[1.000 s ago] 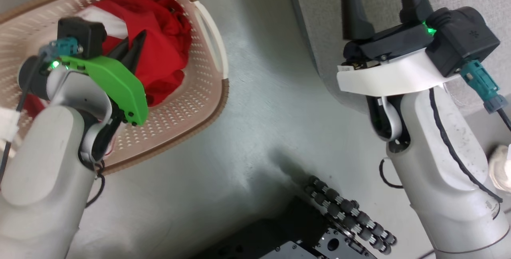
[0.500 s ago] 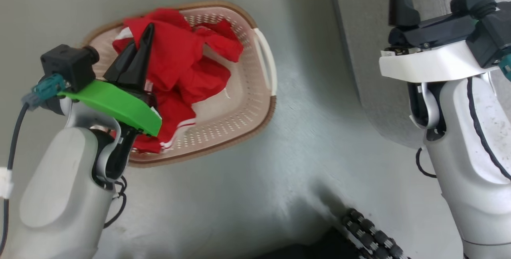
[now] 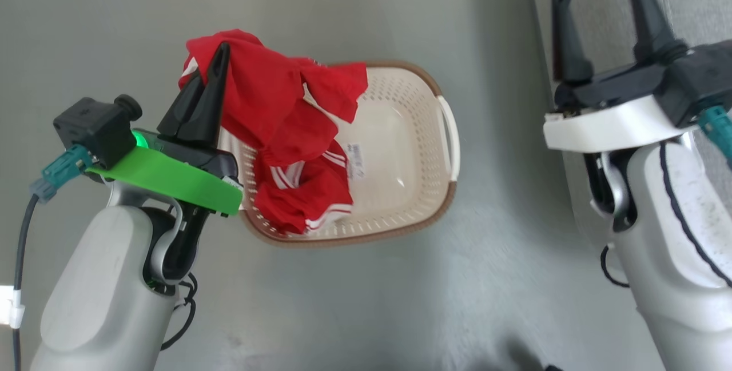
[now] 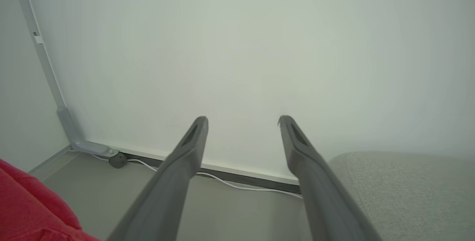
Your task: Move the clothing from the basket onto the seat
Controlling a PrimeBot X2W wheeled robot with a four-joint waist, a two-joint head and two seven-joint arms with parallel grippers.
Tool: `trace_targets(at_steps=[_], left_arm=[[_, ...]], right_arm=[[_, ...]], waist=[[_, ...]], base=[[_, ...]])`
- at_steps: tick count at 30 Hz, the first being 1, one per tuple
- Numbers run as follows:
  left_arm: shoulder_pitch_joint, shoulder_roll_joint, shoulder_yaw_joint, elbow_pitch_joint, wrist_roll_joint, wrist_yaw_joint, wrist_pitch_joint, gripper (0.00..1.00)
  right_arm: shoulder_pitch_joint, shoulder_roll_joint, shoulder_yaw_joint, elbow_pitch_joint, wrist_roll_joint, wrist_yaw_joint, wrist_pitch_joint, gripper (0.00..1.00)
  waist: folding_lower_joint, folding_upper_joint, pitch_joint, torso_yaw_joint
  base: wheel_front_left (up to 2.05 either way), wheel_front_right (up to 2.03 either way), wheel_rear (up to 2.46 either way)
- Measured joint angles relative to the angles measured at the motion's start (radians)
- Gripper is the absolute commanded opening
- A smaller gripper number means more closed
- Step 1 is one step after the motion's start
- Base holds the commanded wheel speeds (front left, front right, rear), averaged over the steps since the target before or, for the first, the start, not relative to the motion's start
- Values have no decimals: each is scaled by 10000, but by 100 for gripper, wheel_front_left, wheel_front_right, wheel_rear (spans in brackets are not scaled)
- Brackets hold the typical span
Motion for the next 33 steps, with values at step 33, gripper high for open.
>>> trace_targets(at_steps=[33], left_arm=[[1469, 117, -1348, -1298, -1026, -48, 1848, 0]], right_arm=[[998, 625, 5102, 2416, 1678, 2134, 4, 100]], waist=[[-1, 0, -5064, 1158]], base=[[0, 0, 0]])
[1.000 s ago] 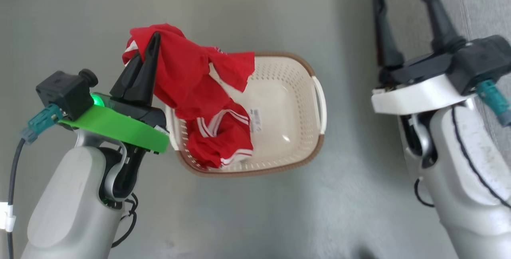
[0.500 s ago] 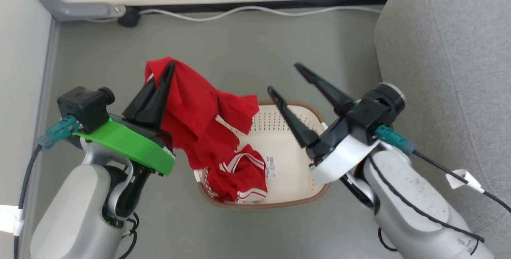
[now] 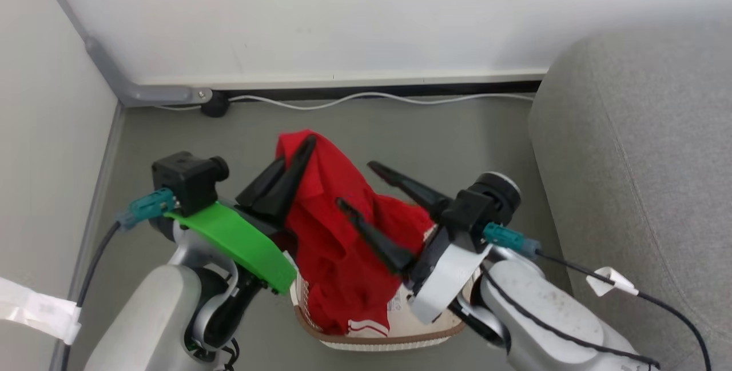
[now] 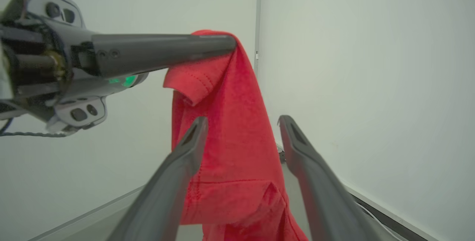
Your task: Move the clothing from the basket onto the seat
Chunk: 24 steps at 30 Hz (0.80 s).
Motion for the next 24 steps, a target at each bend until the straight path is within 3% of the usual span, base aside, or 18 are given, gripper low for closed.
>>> trace_targets(at_steps=[7, 15, 16, 17, 24], left_arm=[[167, -84, -468, -767, -88, 0, 453, 0], [426, -73, -725, -1411, -167, 8, 920, 0], [460, -82, -794, -1496, -249, 8, 993, 0], [505, -94, -842, -1572, -362, 8, 1016, 0], [667, 96, -719, -1931, -416, 274, 1202, 0]], right_arm=[[-21, 29, 702, 96, 439, 0, 35, 100], [-261, -257, 456, 336, 313, 0, 46, 100], [-268, -286, 430, 364, 303, 0, 46, 15], [-268, -280, 389, 385, 322, 0, 46, 0], [-309, -134, 606, 399, 623, 0, 46, 0]], waist=[[0, 0, -408, 142], [0, 0, -507, 123], [0, 0, -508, 113], [0, 0, -509, 103], [0, 0, -413, -84]], base=[[0, 0, 0], [0, 0, 0], [0, 0, 0], [0, 0, 0], [0, 0, 0]])
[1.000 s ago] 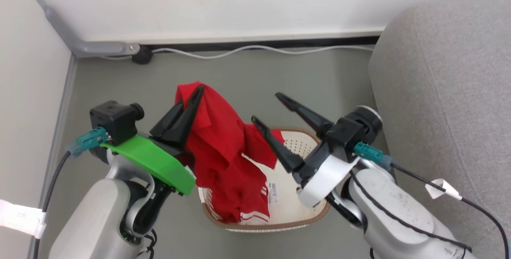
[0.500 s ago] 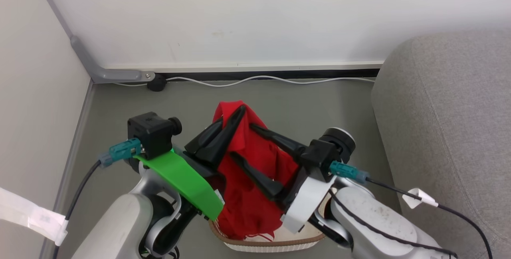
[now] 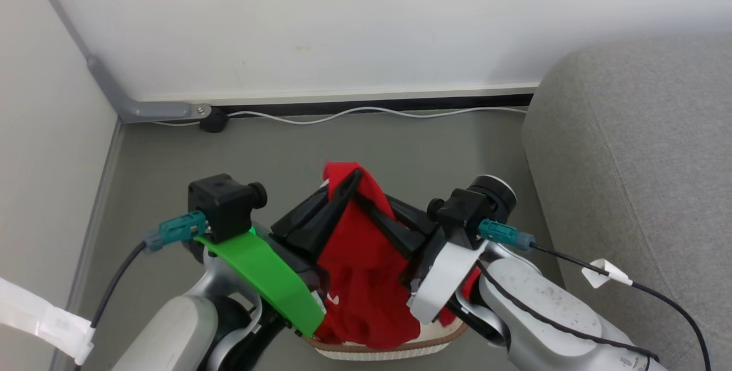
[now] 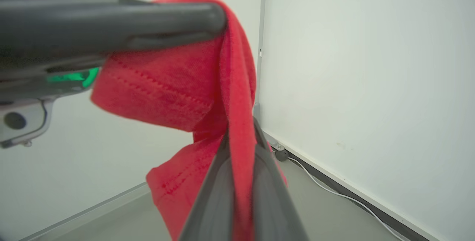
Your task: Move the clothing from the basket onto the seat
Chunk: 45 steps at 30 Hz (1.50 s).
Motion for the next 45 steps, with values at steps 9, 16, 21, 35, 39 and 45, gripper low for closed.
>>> trace_targets(at_steps=[9, 16, 21, 35, 39, 45], left_arm=[[448, 360, 552, -33, 316, 508, -42, 100], [782, 497, 485, 81, 491, 525, -155, 100], [801, 491, 217, 92, 619, 460, -320, 100], [797, 407, -201, -334, 1162, 372, -357, 100], [783, 522, -313, -430, 1277, 403, -169, 100], [778, 623, -623, -610, 1381, 523, 347, 100]], right_arm=[[-78, -67, -476, -104, 430, 0, 0, 0], [-176, -531, -1239, -433, 431, -244, -2, 0], [-168, -807, -1712, -815, 447, -585, -4, 0], [-107, -1271, -2849, -1601, 986, -1185, -6, 0], [-217, -1250, -3952, -1651, 1670, -1386, -8, 0], [-1406, -1726, -5434, -1200, 2313, -1628, -19, 0]], waist=[[0, 0, 86, -583], [0, 0, 214, -1364], [0, 0, 374, -2003], [0, 0, 1190, -3680], [0, 0, 1710, -4062], [0, 0, 2632, -4316]], base=[[0, 0, 0], [0, 0, 0], [0, 0, 0], [0, 0, 0], [0, 0, 0], [0, 0, 0]])
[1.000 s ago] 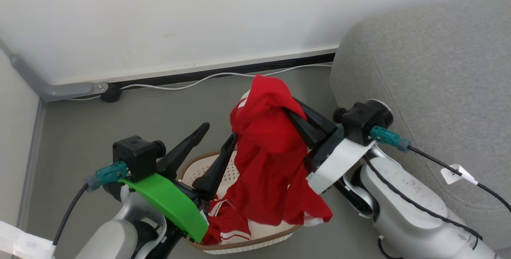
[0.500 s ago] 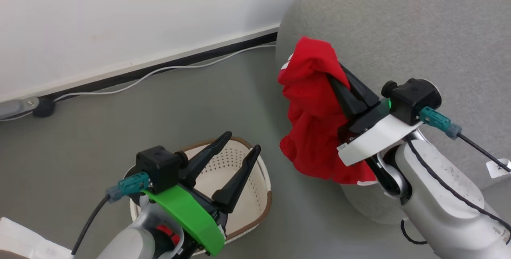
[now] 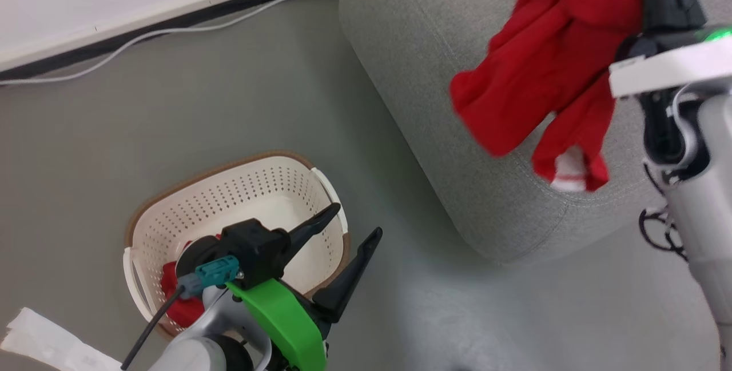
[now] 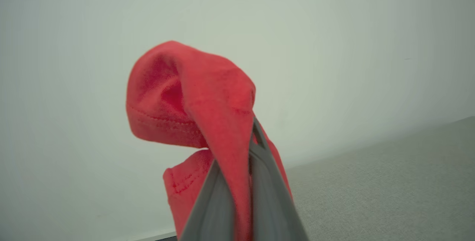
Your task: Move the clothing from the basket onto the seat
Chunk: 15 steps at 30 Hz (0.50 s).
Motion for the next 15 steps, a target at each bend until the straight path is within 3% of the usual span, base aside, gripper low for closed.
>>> trace_targets(at_steps=[5, 9, 15], left_arm=[[-51, 318, -157, -267, 405, 48, 500, 100], [-420, 454, -79, -715, 591, 138, 685, 100], [-522, 673, 130, -1164, 938, 397, 947, 100]], right_arm=[[-1375, -341, -1009, 525, 453, -88, 21, 0], [-2631, -1034, -2199, 1402, 1049, -240, 253, 0], [-4012, -2662, -3183, 1965, 968, -433, 608, 0]], waist=[[0, 0, 760, 84], [1, 0, 1422, 463], [1, 0, 2133, 1158]], base=[[0, 0, 0], [0, 0, 0], [0, 0, 0]])
